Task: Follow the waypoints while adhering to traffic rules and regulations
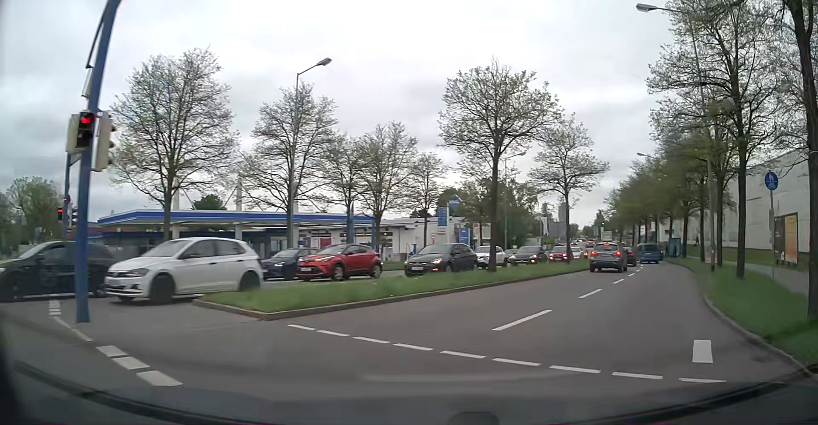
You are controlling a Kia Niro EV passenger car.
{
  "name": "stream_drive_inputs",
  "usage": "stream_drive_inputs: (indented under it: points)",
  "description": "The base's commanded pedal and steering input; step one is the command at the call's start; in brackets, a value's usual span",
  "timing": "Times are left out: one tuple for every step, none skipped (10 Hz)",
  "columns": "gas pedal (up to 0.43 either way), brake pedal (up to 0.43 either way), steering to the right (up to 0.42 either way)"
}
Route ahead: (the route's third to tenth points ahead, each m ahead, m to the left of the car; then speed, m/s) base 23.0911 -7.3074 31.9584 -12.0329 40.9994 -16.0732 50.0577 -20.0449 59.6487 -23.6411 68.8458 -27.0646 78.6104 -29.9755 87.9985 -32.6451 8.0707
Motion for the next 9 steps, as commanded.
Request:
stream_drive_inputs:
  points:
    - [0.350,0.000,0.174]
    - [0.350,0.000,0.169]
    - [0.339,0.000,0.159]
    - [0.299,0.000,0.147]
    - [0.268,0.000,0.134]
    - [0.189,0.000,0.123]
    - [0.118,0.000,0.116]
    - [0.110,0.000,0.111]
    - [0.110,0.000,0.105]
